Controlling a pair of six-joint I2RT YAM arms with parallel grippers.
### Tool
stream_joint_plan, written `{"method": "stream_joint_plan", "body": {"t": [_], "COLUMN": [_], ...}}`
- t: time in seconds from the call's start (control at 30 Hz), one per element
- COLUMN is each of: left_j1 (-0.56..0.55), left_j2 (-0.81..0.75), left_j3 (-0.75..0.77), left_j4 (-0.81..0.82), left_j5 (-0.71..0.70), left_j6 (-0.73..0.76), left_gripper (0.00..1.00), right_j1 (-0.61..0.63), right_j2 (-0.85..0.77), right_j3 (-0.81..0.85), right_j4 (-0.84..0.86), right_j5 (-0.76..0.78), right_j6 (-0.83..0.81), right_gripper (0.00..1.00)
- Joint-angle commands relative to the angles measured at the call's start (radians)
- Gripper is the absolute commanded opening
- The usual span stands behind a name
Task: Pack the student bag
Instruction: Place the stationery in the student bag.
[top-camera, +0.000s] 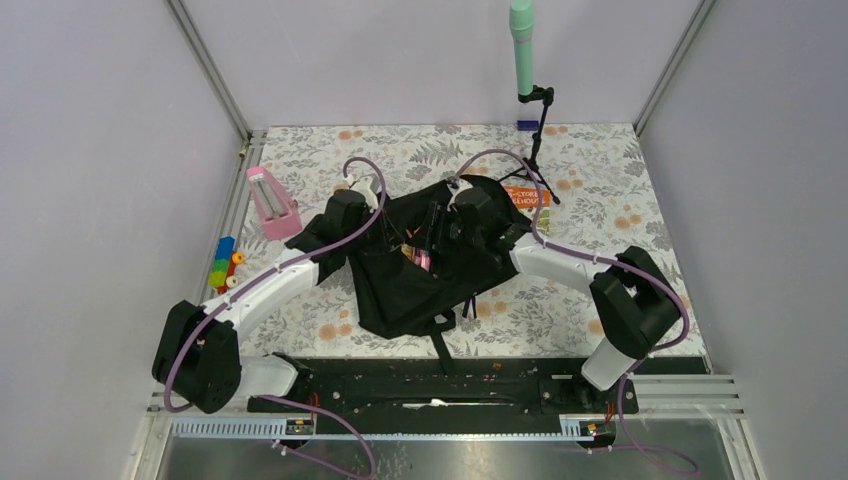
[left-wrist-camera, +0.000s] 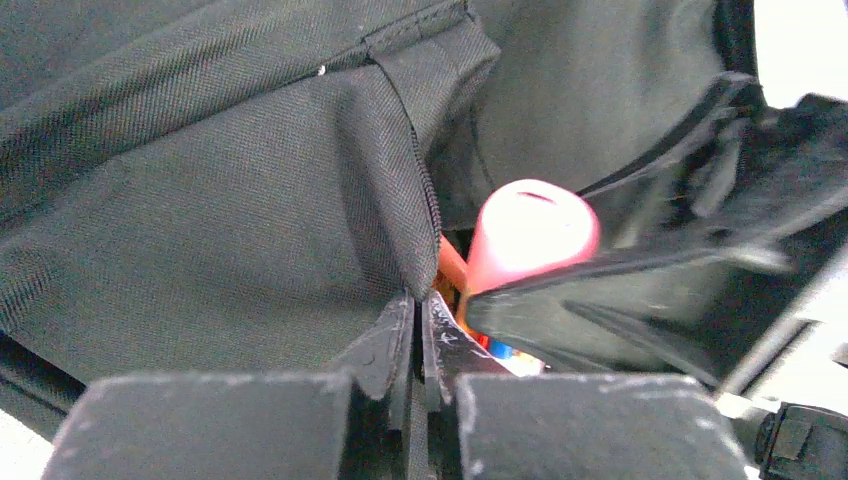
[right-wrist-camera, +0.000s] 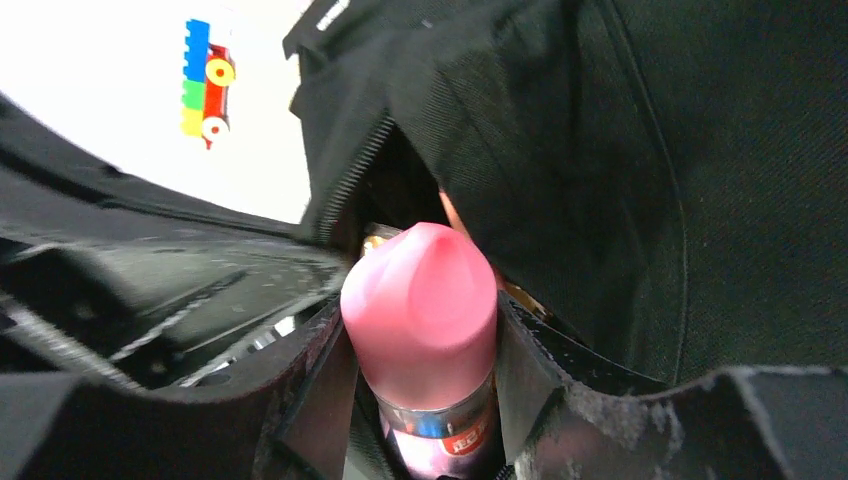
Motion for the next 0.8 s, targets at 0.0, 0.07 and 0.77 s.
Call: {"method": "stream_joint_plan", "body": {"t": [0.0, 0.07, 0.77], "left_j1": [0.001, 0.001, 0.001], "left_j2": [-0.082, -0.096, -0.115], "left_j3": [-0.033, -0.045, -0.041], "left_j4": [0.189, 0.219, 0.157], "left_j5": [0.034, 0.045, 0.072], "left_j6": [-0.029, -0.029, -0.023], "left_gripper": [0.0, 0.0, 0.0], "right_j1": [0.018, 0.032, 0.035], "right_j2": [0.041, 0.063, -0.135], "right_j3": [0.047, 0.06, 0.069], "right_j4": [-0.046, -0.045, -0.25], "right_j5": [-0.057, -0.068, 0.095], "right_j6": [0.047, 0.051, -0.182], "right_gripper": [0.0, 0.02, 0.65]}}
